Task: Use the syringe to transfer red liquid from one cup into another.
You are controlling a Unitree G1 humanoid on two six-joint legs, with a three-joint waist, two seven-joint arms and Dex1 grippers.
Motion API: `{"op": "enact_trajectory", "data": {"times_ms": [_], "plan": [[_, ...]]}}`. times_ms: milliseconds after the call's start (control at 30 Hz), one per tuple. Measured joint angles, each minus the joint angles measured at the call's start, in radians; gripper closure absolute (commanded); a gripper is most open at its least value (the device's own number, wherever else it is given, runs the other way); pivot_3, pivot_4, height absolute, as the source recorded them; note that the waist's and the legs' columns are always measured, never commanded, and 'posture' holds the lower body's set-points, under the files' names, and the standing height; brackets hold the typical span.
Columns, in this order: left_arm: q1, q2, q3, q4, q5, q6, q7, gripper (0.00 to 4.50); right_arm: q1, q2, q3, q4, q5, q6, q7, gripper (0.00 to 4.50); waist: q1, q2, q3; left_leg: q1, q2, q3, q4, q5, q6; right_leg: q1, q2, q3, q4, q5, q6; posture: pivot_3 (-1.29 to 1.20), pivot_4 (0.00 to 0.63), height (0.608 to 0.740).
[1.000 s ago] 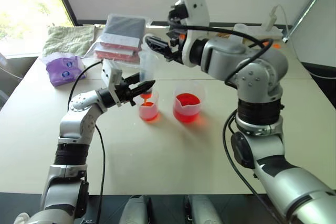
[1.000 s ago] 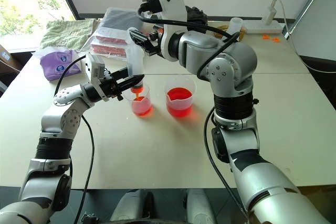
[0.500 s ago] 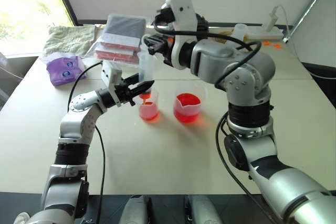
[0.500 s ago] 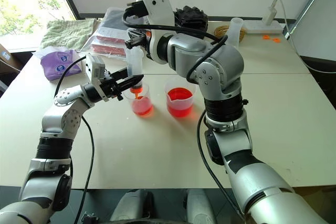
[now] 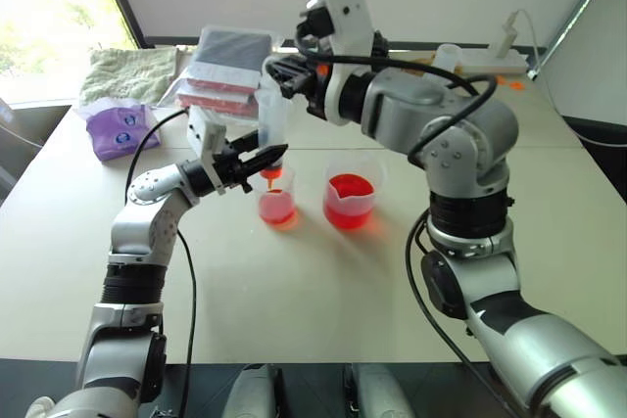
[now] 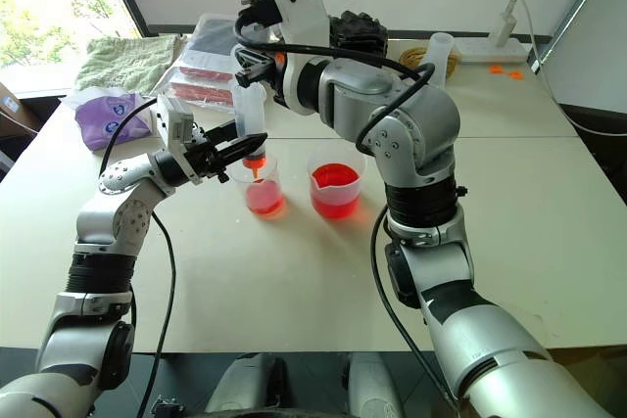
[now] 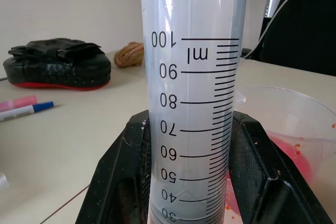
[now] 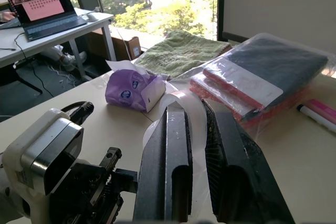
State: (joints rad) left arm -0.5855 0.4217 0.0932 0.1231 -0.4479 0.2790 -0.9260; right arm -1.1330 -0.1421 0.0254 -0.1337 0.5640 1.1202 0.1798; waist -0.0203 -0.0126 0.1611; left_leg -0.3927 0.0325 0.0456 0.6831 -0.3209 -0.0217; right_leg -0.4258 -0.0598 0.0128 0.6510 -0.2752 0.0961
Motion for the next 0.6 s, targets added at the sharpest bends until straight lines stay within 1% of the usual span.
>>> {"op": "enact_trajectory", "data": {"times_ms": [167, 600], "plan": [[-0.003, 0.0, 0.0, 0.002, -0.002, 0.002, -0.009, 3.03, 0.004, -0.003, 0.001, -0.01, -0.008, 0.0, 0.019, 4.46, 0.0, 0.0, 0.0, 0.0, 0.0, 0.0, 0.0, 0.0, 0.0, 0.0, 0.0, 0.0, 0.0, 0.0, 0.0, 0.0, 0.15, 0.74], [-0.008, -0.013, 0.001, -0.031, -0.063, 0.105, -0.027, 3.03, 0.017, -0.014, -0.006, -0.059, -0.009, 0.04, 0.044, 4.46, 0.0, 0.0, 0.0, 0.0, 0.0, 0.0, 0.0, 0.0, 0.0, 0.0, 0.0, 0.0, 0.0, 0.0, 0.0, 0.0, 0.15, 0.74]]}}
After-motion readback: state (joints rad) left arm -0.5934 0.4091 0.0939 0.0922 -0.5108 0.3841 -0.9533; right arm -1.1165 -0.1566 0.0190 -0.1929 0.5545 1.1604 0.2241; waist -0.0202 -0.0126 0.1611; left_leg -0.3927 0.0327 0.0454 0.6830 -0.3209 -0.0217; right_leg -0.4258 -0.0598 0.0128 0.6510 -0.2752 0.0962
